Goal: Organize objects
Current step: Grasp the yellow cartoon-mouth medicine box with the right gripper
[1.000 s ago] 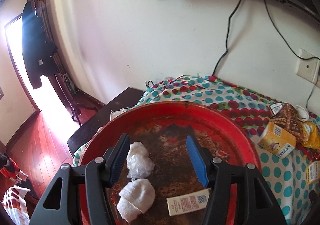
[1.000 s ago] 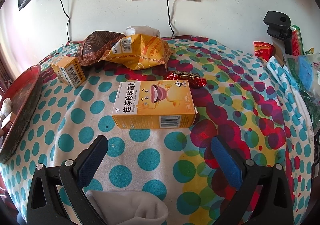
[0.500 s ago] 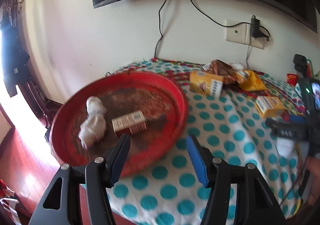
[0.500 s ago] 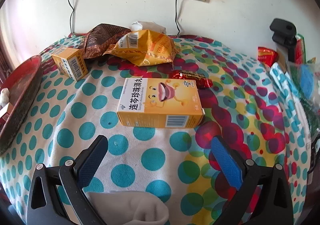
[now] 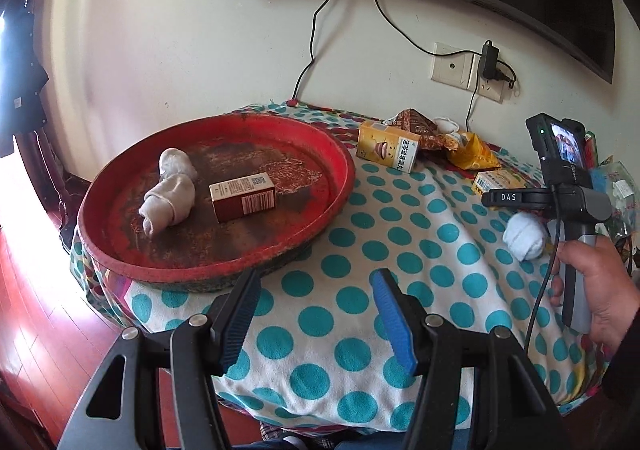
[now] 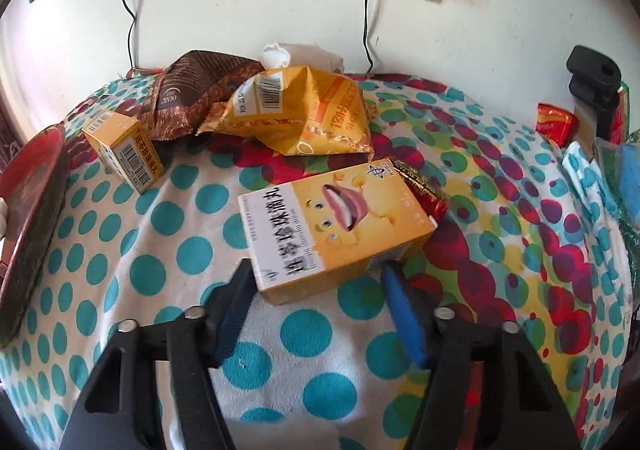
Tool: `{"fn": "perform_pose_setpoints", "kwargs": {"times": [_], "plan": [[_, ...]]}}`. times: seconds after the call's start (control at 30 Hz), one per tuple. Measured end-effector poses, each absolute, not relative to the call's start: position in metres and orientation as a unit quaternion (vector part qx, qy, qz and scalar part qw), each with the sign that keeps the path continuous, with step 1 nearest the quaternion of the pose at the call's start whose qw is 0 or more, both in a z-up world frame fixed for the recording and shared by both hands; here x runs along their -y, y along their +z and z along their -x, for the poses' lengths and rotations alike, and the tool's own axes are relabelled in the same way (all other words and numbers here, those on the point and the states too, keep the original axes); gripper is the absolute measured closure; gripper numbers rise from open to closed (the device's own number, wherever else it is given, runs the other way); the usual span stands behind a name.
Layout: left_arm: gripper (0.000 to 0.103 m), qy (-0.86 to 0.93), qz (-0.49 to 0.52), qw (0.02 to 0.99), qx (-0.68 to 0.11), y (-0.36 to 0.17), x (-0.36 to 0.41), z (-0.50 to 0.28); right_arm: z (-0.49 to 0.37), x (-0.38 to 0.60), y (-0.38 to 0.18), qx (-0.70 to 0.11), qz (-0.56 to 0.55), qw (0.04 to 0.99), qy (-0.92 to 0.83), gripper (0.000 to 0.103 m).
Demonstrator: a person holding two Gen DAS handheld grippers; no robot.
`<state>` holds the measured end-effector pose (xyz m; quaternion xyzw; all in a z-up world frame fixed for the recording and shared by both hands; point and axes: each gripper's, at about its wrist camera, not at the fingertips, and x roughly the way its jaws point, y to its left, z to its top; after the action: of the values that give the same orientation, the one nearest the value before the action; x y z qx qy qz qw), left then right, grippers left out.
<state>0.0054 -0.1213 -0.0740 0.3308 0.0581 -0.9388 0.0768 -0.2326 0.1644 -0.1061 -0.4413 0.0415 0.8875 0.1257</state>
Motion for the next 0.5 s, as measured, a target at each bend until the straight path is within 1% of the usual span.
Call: {"fn": "perform_pose_setpoints", "kwargs": {"times": [0.07, 0.1, 0.13, 0.17, 0.2, 0.23, 0.27, 0.3, 0.37, 0.4, 0.5], "plan": [[0.043, -0.939, -0.332, 0.072, -0.055, -0.076, 0.120, -0.004, 0.233, -0.163, -0.106, -0.037, 0.441, 0.125, 0.888, 0.048], [0.043, -0.938, -0.335, 0.071, -0.053, -0.078, 0.118, -0.004, 0.233, -0.165, -0.106, -0.035, 0.442, 0.125, 0.888, 0.044], [0.043, -0.938, -0.336, 0.071, -0.052, -0.079, 0.117, -0.003, 0.233, -0.168, -0.106, -0.031, 0.443, 0.126, 0.887, 0.031], [0.043, -0.938, -0.337, 0.070, -0.051, -0.080, 0.116, -0.004, 0.233, -0.175, -0.106, -0.029, 0.442, 0.122, 0.888, 0.022], [0.043, -0.938, -0.337, 0.069, -0.050, -0.081, 0.114, -0.004, 0.231, -0.185, -0.106, -0.029, 0.441, 0.109, 0.890, 0.008], [0.043, -0.938, -0.337, 0.069, -0.047, -0.081, 0.113, -0.004, 0.232, -0.190, -0.105, -0.025, 0.441, 0.102, 0.891, 0.005], [0.043, -0.939, -0.335, 0.068, -0.044, -0.081, 0.111, -0.004, 0.234, -0.197, -0.104, -0.006, 0.440, 0.069, 0.895, 0.005], [0.043, -0.939, -0.334, 0.066, -0.042, -0.082, 0.109, -0.004, 0.236, -0.207, -0.104, -0.003, 0.440, 0.061, 0.896, 0.005], [0.043, -0.939, -0.336, 0.061, -0.044, -0.083, 0.106, -0.003, 0.243, -0.217, -0.105, -0.001, 0.443, 0.053, 0.895, 0.005], [0.043, -0.938, -0.338, 0.057, -0.043, -0.085, 0.103, -0.003, 0.247, -0.227, -0.106, 0.003, 0.446, 0.056, 0.893, 0.008], [0.043, -0.938, -0.341, 0.045, -0.042, -0.088, 0.098, -0.001, 0.255, -0.239, -0.105, -0.005, 0.445, 0.049, 0.894, 0.010]]}}
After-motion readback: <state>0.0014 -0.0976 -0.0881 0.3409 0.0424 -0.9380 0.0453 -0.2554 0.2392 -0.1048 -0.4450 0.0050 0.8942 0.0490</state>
